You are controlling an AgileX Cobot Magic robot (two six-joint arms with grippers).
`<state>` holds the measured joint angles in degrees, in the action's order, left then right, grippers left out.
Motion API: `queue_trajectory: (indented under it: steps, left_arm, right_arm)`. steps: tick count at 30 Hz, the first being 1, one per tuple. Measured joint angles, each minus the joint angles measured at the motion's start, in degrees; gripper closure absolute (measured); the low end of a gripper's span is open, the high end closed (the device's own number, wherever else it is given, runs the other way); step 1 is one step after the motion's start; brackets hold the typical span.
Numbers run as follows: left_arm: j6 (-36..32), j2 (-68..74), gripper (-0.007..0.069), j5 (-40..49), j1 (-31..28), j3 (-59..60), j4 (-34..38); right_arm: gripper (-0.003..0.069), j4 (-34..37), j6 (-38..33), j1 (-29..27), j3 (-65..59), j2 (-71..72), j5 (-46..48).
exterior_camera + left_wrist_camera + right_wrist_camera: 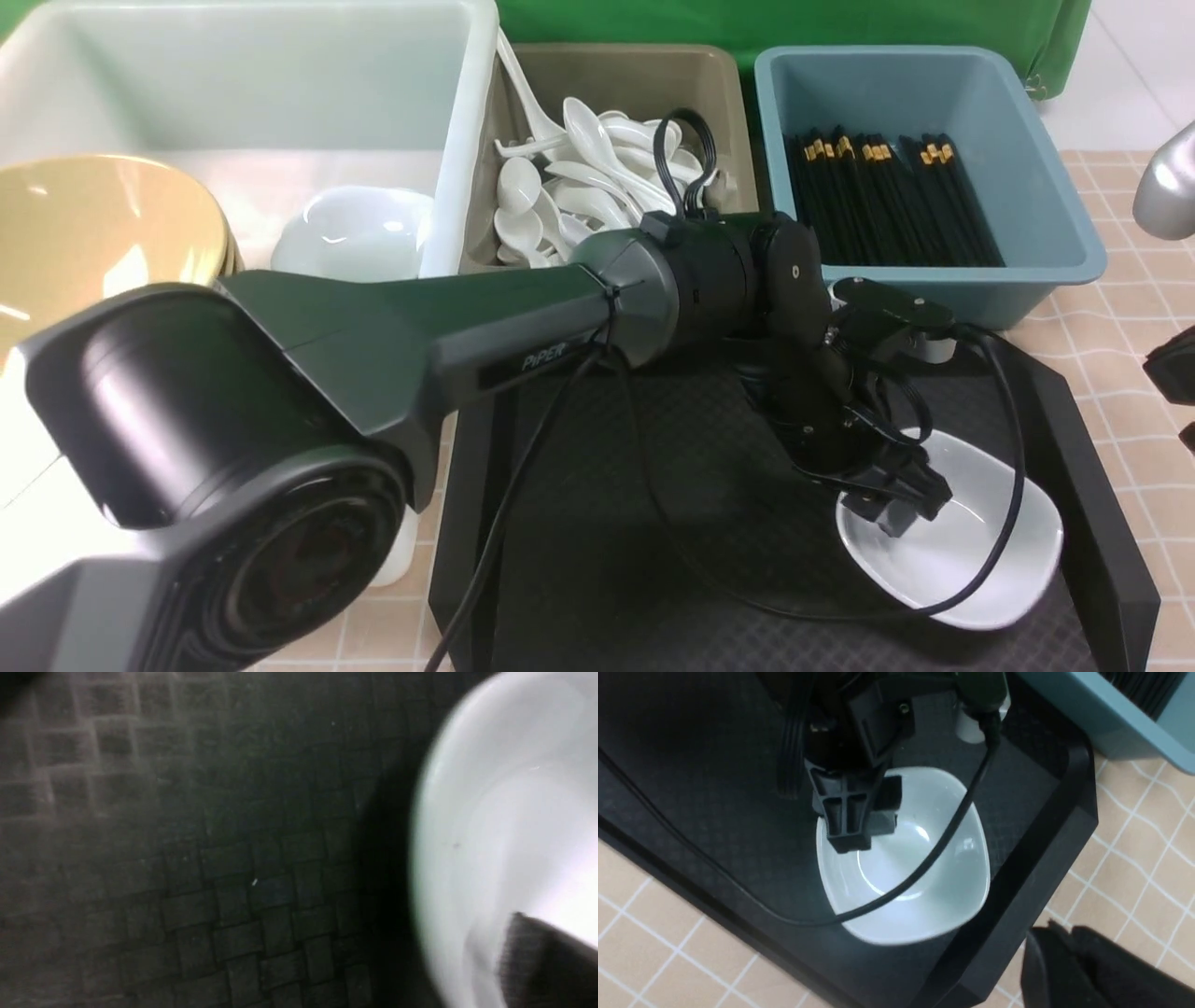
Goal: On brown table put chopsticks spoon bowls plates into blue grey white boxes.
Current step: 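Grasp the small white bowl on the black tray by its rim with the left gripper, then place the white bowl into the white bin with the other dishes with the left gripper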
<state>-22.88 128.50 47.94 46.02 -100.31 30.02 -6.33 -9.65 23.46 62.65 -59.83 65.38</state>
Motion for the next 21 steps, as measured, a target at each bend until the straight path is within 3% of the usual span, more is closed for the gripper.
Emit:
queue_trajectory:
  steps: [1, 3, 6, 11, 16, 18, 20, 21]
  left_arm:
    - [-0.1, 0.2, 0.0480, 0.1, 0.1, 0.0, -0.1]
    - [-0.1, 0.2, 0.0554, 0.0, 0.1, -0.1, 0.5]
    - [-0.6, -1.2, 0.0603, 2.8, -0.6, -0.8, -0.2]
    - [-1.5, -6.9, 0.0620, 7.1, -5.6, -3.1, -3.7]
    - [-1.7, -15.2, 0.0620, 9.0, -12.8, -3.8, -4.2]
    - [-2.4, -21.1, 0.0620, 10.0, -19.0, -4.0, -4.2]
    - [-2.6, -25.5, 0.0620, 10.9, -25.7, -4.0, -4.2]
    - [-2.6, -25.9, 0.0620, 10.9, -26.3, -4.0, -4.2]
  right_arm:
    - [0.0565, 0.0, 0.0, 0.0, 0.0, 0.0, 0.0]
    - [0.0564, 0.0, 0.0, 0.0, 0.0, 0.0, -0.2]
    - [0.0562, 0.0, 0.0, 0.0, 0.0, 0.0, -0.9]
    - [0.0560, 0.7, -0.3, 0.0, 0.1, 0.0, -3.2]
    - [0.0559, 7.5, -4.6, 0.0, 2.5, -0.1, -6.1]
    - [0.0559, 13.1, -9.6, 0.4, 6.1, -1.1, -7.3]
    - [0.0571, 14.4, -11.9, 2.2, 10.0, -3.3, -7.6]
    - [0.0573, 14.5, -12.1, 2.7, 10.4, -3.5, -7.7]
